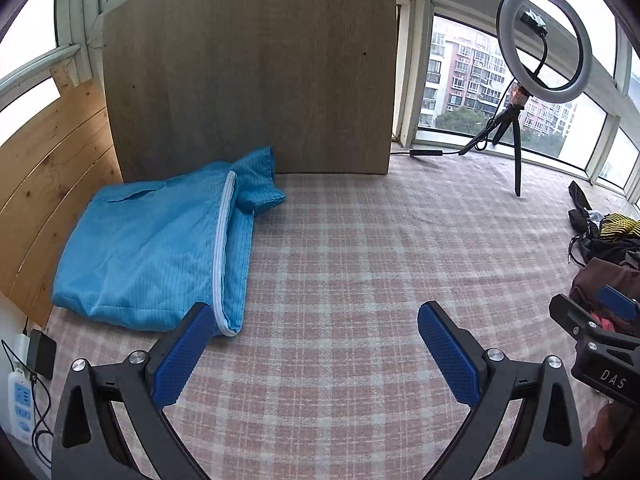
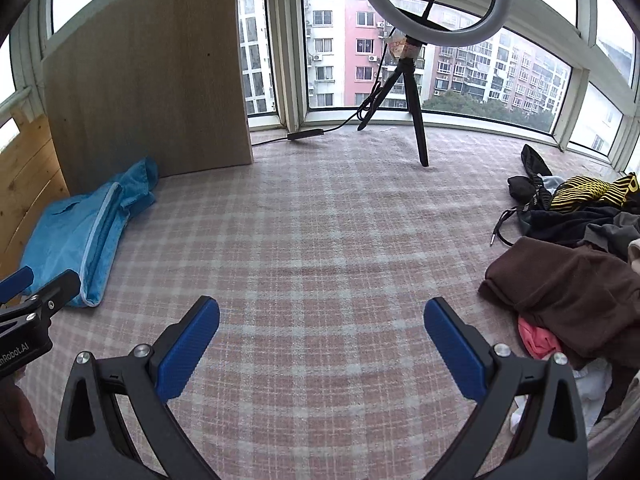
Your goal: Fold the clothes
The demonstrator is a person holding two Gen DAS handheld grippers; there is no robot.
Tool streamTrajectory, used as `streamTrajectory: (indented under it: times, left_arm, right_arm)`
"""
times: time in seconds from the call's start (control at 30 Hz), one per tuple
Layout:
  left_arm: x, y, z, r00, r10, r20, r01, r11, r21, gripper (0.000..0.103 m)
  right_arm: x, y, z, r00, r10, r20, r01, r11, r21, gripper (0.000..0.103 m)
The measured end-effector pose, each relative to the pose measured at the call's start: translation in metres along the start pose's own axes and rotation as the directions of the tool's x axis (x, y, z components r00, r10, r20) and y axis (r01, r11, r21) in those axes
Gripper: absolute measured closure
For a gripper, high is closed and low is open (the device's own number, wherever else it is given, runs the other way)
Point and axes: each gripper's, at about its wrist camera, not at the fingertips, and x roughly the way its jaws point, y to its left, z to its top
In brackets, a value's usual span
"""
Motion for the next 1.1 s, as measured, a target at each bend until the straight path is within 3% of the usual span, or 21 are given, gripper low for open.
streamTrajectory:
  times: [0.3, 0.47, 0.7, 1.1]
  left_arm:
    - [-0.076, -0.005, 0.0, 0.992, -0.081, 0.1, 0.079, 0.997, 0.02, 0.001]
    - [-0.099, -0.012, 0.003, 0.984, -0.108, 0.14, 0.105, 0.994, 0.031, 0.001]
    - [-0.11, -0.047, 0.001, 0.971, -0.193, 0.139, 0.179, 0.978, 0.104, 0.001]
    - [-0.117, -0.13, 0.009, 0.943, -0.308, 0.128, 0.276, 0.936, 0.216, 0.001]
  right_arm:
    - [-0.088, -0.013, 0.0, 0.992, -0.044, 0.119, 0.039, 0.998, 0.042, 0.0]
    - [-0.126, -0.03, -0.007, 0.981, -0.085, 0.174, 0.074, 0.995, 0.066, 0.0]
    - [-0.165, -0.061, -0.019, 0.948, -0.215, 0.233, 0.191, 0.974, 0.122, 0.0]
    - [-0.198, -0.163, -0.044, 0.902, -0.375, 0.212, 0.315, 0.91, 0.269, 0.0]
